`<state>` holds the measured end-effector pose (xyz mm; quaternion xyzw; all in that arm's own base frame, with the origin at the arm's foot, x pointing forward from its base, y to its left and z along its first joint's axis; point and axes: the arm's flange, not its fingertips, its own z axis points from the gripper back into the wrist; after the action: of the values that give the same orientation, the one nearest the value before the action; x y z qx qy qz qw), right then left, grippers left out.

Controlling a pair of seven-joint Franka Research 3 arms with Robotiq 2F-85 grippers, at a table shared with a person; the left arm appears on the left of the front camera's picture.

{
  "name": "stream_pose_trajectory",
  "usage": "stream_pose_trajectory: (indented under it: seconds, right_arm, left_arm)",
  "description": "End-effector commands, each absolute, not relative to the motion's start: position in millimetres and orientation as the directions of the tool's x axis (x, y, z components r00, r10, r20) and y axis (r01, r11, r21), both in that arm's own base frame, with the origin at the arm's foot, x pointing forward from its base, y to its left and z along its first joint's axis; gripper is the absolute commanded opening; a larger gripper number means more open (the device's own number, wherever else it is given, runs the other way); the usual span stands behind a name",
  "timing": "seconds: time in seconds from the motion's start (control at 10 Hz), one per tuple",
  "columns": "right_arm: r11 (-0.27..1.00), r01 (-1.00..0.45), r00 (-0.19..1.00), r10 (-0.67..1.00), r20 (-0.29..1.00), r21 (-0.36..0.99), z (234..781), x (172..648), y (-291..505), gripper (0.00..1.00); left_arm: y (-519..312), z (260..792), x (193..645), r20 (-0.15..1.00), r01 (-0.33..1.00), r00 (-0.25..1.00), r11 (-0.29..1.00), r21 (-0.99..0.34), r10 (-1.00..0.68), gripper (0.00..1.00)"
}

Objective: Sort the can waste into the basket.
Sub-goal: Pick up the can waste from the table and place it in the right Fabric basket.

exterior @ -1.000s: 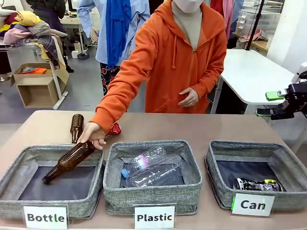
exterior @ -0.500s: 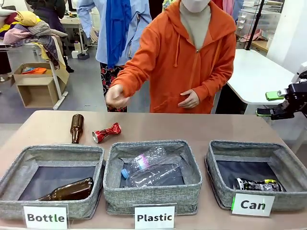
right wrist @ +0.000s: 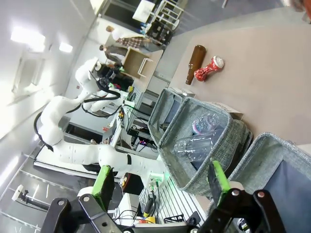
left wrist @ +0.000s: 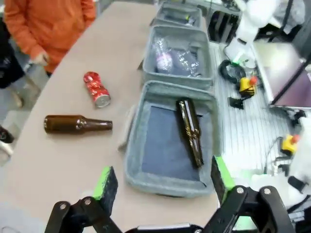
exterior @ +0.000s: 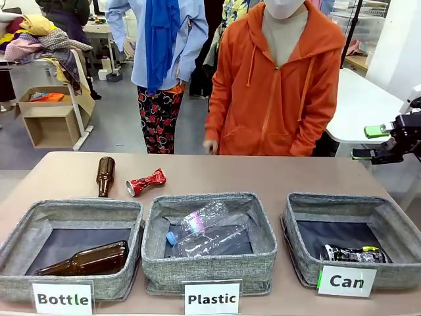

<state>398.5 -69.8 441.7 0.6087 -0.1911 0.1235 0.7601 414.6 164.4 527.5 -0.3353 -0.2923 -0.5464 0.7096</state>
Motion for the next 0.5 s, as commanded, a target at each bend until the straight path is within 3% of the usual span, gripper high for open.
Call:
stream_pose_trajectory:
  seconds: [0.0, 0.2, 0.4]
  right_arm:
    - [0.225, -0.441, 0.888, -0.026, 0.458, 0.869, 443, 396, -72, 1.00]
    - [0.225, -0.441, 0.888, -0.026, 0.458, 0.869, 443, 396, -72, 1.00]
    - [0.225, -0.441, 0.888, -0.026, 0.458, 0.869, 443, 396, -72, 1.00]
  left_arm:
    - [76, 534, 451, 0.616, 0.980, 0.197, 0.132, -0.150, -0.763, 1.00]
    - [-14, 530, 507, 0.479, 0.981, 0.104, 0.011, -0.194, -0.872, 1.00]
    - [-89, 514, 544, 0.381, 0.980, 0.051, -0.027, -0.197, -0.923, 1.00]
